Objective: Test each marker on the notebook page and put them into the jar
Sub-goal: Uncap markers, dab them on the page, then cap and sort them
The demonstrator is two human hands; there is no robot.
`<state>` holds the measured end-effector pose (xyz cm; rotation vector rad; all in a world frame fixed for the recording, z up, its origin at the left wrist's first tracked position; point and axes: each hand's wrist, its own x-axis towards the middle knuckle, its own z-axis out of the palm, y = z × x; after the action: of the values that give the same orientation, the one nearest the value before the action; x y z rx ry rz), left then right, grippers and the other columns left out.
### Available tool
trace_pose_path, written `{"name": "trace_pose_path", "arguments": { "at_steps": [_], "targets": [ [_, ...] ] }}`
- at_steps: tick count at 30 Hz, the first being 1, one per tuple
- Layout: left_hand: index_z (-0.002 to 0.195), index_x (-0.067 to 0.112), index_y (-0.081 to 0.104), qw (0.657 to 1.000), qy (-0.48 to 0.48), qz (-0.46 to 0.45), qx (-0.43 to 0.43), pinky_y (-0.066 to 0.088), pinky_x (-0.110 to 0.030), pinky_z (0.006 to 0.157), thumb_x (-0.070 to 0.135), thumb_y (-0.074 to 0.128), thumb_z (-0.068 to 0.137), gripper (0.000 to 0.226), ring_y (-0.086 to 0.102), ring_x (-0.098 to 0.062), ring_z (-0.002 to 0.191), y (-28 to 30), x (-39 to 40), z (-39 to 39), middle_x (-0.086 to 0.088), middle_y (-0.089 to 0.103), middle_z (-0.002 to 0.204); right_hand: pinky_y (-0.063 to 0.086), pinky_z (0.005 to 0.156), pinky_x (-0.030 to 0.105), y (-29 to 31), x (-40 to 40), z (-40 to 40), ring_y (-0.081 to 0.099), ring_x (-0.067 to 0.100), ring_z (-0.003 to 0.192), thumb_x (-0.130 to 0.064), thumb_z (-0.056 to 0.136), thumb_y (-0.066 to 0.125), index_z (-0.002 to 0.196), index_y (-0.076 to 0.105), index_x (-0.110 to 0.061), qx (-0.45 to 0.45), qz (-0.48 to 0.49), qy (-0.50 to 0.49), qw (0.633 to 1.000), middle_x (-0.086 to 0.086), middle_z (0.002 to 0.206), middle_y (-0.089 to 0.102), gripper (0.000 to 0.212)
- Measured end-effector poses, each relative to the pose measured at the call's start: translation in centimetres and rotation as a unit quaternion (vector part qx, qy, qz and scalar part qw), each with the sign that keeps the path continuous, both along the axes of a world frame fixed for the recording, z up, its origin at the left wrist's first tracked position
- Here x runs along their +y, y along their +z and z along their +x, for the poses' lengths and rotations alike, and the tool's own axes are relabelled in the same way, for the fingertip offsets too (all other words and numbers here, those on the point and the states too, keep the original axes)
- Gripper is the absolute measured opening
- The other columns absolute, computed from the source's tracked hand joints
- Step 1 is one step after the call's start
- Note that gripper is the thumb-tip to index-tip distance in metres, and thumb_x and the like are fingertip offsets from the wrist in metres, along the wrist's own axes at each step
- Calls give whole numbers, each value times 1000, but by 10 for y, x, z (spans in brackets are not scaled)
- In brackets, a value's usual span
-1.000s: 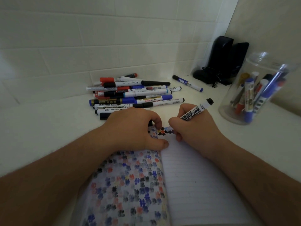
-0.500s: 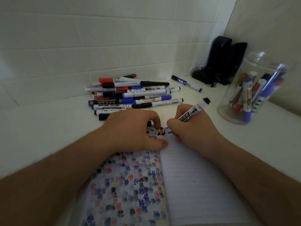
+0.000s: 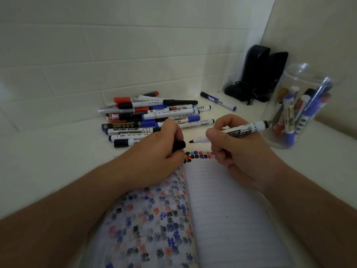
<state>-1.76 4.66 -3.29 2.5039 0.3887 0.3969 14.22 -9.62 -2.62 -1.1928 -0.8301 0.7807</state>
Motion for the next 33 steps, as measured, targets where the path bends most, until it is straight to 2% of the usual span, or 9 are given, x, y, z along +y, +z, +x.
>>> {"name": "trace_pose_path", "arguments": {
  "at_steps": [6, 9, 11, 13, 16, 19, 22, 27, 33],
  "targets": [
    [100, 33, 37, 1000, -15, -11, -19, 42, -29, 51, 26, 55, 101, 19, 46, -8, 52, 1, -4, 2, 0, 55, 65, 38, 44, 21, -2, 1, -6, 48, 15, 51, -19, 75, 79, 82, 64, -15, -35, -20, 6, 999, 3, 59, 56, 17],
    [101, 32, 39, 999, -14, -9, -28, 41, -23, 49, 26, 56, 101, 19, 48, -6, 53, 2, -7, 2, 4, 54, 65, 41, 47, 24, -4, 3, -9, 54, 17, 56, -22, 74, 82, 81, 68, -20, -56, -29, -1, 998, 3, 62, 61, 16],
    [105, 32, 41, 999, -5, -2, -36, 43, -17, 55, 28, 58, 101, 17, 55, -2, 65, 3, -7, 2, 8, 58, 75, 44, 52, 25, -2, 3, -9, 58, 18, 59, -25, 75, 82, 83, 71, -20, -61, -30, -15, 998, 5, 66, 64, 15],
    [108, 36, 45, 999, 19, -7, -48, 43, -10, 64, 29, 58, 100, 17, 56, 5, 83, 3, -6, 2, 14, 60, 92, 46, 59, 28, 3, 2, -8, 62, 20, 64, -28, 87, 77, 85, 77, -18, -5, -25, -10, 1000, 9, 73, 68, 10],
    [113, 41, 52, 991, 45, -32, -120, 44, -6, 76, 23, 59, 100, 23, 57, 7, 94, 6, -5, 2, 22, 59, 103, 45, 65, 30, 11, 0, -5, 63, 22, 65, -33, 88, 59, 84, 82, -17, 134, -22, 19, 991, 14, 79, 73, 29],
    [108, 39, 61, 974, 47, -125, -183, 52, -12, 77, 15, 67, 95, 28, 69, -2, 85, 8, -9, 1, 16, 70, 93, 47, 55, 25, 10, 3, -3, 61, 19, 57, -29, 103, 47, 83, 80, -12, 173, -36, -24, 984, 14, 73, 70, 43],
    [103, 35, 67, 960, 62, -177, -206, 57, -18, 77, 15, 74, 89, 26, 73, -6, 79, 7, -12, 2, 13, 75, 90, 46, 45, 19, 7, 6, -4, 59, 16, 54, -28, 107, 46, 87, 75, -9, 194, -37, -43, 979, 12, 69, 66, 40],
    [100, 32, 69, 954, 68, -175, -234, 54, -13, 73, 11, 74, 88, 25, 72, -5, 74, 8, -15, 5, 10, 75, 80, 47, 45, 18, 6, 7, -7, 58, 14, 54, -30, 108, 45, 93, 71, -7, 234, -28, -41, 971, 10, 67, 64, 37],
    [98, 36, 67, 957, 75, -149, -237, 55, -14, 73, 8, 74, 88, 31, 72, -3, 73, 7, -13, 5, 12, 74, 81, 48, 48, 20, 3, 10, -11, 59, 16, 60, -27, 107, 47, 86, 76, -11, 203, -12, -35, 978, 11, 71, 64, 39]
  ]
}}
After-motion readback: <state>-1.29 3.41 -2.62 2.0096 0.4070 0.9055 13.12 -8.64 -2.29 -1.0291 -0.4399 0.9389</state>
